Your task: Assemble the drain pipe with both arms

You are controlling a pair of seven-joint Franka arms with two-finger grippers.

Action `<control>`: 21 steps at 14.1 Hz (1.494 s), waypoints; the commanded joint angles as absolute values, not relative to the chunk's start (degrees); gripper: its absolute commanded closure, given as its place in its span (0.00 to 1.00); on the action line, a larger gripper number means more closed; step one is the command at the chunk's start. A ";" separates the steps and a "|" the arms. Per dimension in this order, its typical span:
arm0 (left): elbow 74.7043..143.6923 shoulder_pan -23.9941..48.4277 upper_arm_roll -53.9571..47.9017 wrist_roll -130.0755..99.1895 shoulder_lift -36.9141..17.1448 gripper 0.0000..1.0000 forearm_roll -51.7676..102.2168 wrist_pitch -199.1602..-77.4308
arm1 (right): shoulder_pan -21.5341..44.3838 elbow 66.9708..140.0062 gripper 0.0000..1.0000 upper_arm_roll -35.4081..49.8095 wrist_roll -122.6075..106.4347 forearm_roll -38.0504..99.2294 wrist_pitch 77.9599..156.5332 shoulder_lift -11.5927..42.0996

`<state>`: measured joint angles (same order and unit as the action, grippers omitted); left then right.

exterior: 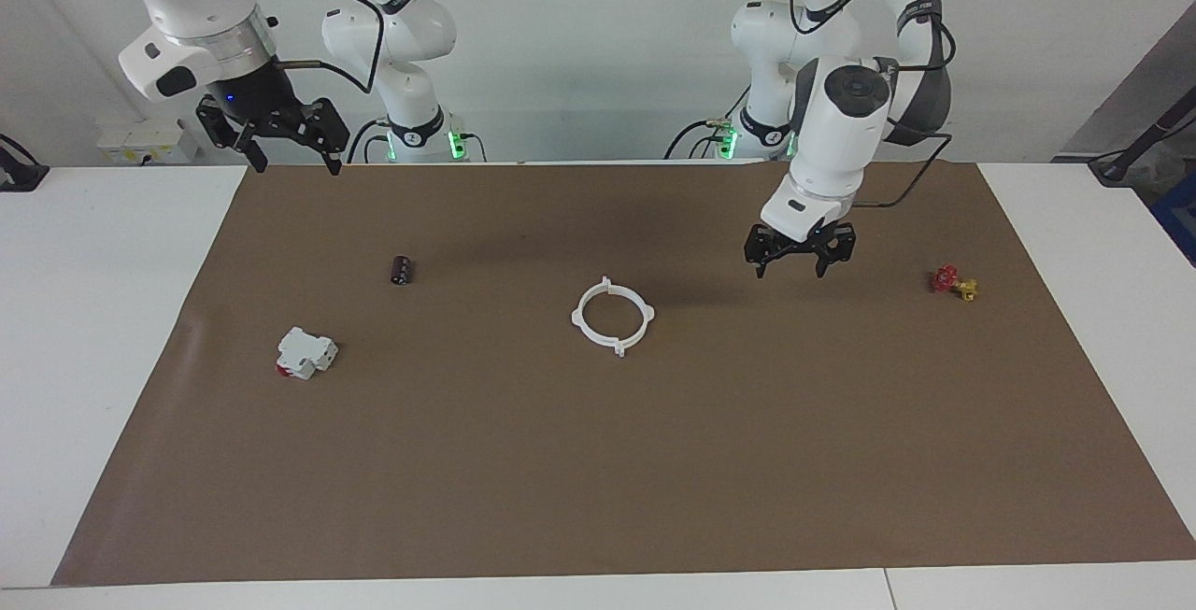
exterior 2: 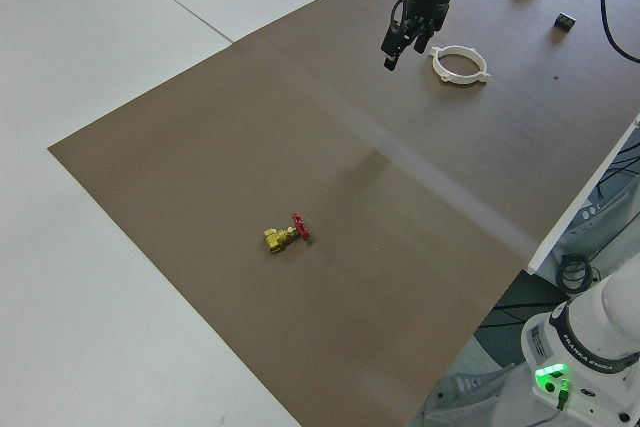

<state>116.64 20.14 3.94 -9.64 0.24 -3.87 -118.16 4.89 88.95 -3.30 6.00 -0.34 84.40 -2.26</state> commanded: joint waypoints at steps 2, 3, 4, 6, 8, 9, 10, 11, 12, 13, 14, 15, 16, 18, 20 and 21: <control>117.95 12.59 3.43 1.12 5.62 0.00 -3.78 -114.53 | 4.31 89.56 0.00 -3.08 4.31 0.70 84.29 -2.99; 117.34 10.74 3.78 2.88 5.80 0.00 -3.17 -113.74 | 4.31 89.47 0.00 -3.08 4.31 0.70 84.29 -2.99; 116.29 8.81 3.78 5.42 6.06 0.00 -2.29 -112.60 | 4.31 89.56 0.00 -3.08 4.31 0.70 84.29 -2.99; 111.56 6.43 3.78 9.65 5.63 0.00 -0.71 -109.09 | 4.31 89.56 0.00 -3.08 4.31 0.70 84.29 -2.99; 106.29 4.58 3.78 11.94 4.84 0.00 0.08 -105.31 | 4.31 89.56 0.00 -3.08 4.31 0.70 84.29 -2.99; 103.04 3.87 3.78 12.82 3.88 0.00 0.61 -103.03 | 4.31 89.56 0.00 -3.08 4.31 0.70 84.29 -2.99; 99.35 2.91 3.78 13.18 2.74 0.00 1.31 -100.22 | 4.31 89.56 0.00 -3.08 4.31 0.70 84.29 -2.99; 94.97 2.38 3.78 13.18 1.51 0.00 1.58 -96.89 | 4.31 89.47 0.00 -3.08 4.31 0.70 84.29 -2.99; 91.44 2.37 3.78 13.44 0.28 0.00 1.58 -94.16 | 4.31 89.56 0.00 -3.08 4.31 0.70 84.29 -2.99; 88.36 2.29 3.78 13.53 -0.52 0.00 1.93 -91.96 | 4.31 89.56 0.00 -3.08 4.31 0.70 84.29 -2.99; 86.50 2.29 3.78 13.45 -0.96 0.00 1.93 -90.28 | 4.31 89.47 0.00 -3.08 4.31 0.70 84.29 -2.99; 85.70 2.29 3.78 13.45 -1.23 0.00 1.76 -88.78 | 4.31 89.47 0.00 -3.08 4.31 0.70 84.29 -2.99; 85.61 2.37 3.78 13.45 -1.06 0.00 1.67 -88.25 | 4.31 89.47 0.00 -3.08 4.31 0.70 84.29 -2.99; 86.39 2.37 3.61 13.62 -0.09 0.00 1.67 -88.25 | 4.31 89.56 0.00 -3.08 4.31 0.70 84.29 -2.99; 86.31 2.72 3.52 12.93 0.09 0.00 1.67 -87.80 | 4.31 89.56 0.00 -3.08 4.31 0.70 84.29 -2.99; 86.31 2.81 3.43 12.83 0.09 0.00 1.58 -87.37 | 4.31 89.47 0.00 -3.08 4.31 0.70 84.29 -2.99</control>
<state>87.93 3.23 3.91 12.46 0.61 0.81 -89.60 4.89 88.95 -3.30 6.00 -0.34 84.40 -2.26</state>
